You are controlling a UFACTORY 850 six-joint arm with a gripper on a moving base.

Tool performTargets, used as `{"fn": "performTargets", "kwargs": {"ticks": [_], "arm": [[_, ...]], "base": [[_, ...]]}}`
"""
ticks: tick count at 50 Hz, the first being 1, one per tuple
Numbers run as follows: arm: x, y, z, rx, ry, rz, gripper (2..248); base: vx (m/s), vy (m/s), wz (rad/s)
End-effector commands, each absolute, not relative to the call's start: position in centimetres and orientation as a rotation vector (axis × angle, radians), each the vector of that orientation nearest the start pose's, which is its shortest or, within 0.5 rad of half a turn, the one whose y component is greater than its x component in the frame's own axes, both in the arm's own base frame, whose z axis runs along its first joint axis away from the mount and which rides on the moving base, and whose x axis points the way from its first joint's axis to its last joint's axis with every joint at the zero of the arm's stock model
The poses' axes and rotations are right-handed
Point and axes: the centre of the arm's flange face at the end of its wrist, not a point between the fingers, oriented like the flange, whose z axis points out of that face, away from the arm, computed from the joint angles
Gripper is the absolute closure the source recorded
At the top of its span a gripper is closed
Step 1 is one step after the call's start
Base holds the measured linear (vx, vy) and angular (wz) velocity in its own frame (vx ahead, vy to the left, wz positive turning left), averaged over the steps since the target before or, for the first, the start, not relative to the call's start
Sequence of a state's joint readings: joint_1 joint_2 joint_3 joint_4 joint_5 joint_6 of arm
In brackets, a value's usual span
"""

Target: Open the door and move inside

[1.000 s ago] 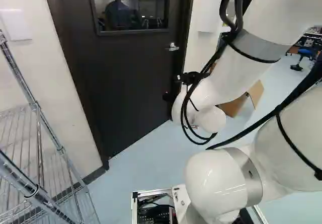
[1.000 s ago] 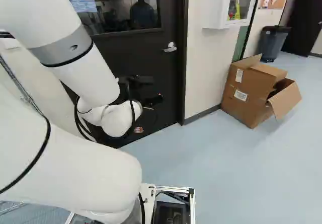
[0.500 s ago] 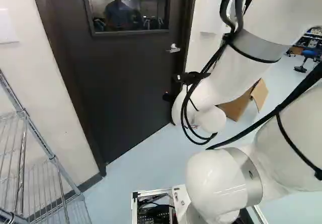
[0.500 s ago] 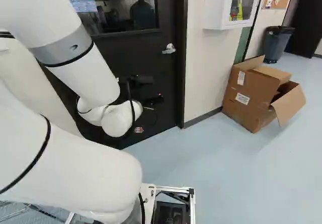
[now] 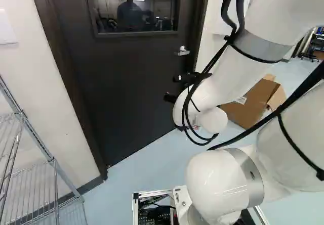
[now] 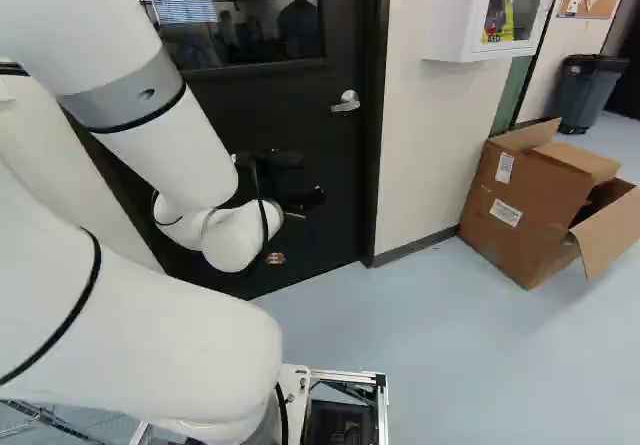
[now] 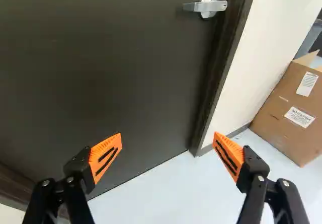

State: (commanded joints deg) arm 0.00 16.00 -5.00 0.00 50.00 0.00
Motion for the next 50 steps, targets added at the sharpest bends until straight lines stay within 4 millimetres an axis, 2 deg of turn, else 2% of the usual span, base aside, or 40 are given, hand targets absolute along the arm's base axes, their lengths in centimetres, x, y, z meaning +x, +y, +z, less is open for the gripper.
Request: {"fn": "performTargets", "kwargs": {"ticks": [13, 34, 50], "arm": [[27.03, 0.00, 36.56, -2.558, 0.000, -1.824, 3], [27.03, 0.00, 36.56, -2.558, 0.000, -1.824, 3], [27.03, 0.00, 36.56, -2.558, 0.000, -1.824, 3]], "base": [[0.164, -0.082, 0.177], [0.183, -0.120, -0.001], [0.197, -0.052, -0.010]]}}
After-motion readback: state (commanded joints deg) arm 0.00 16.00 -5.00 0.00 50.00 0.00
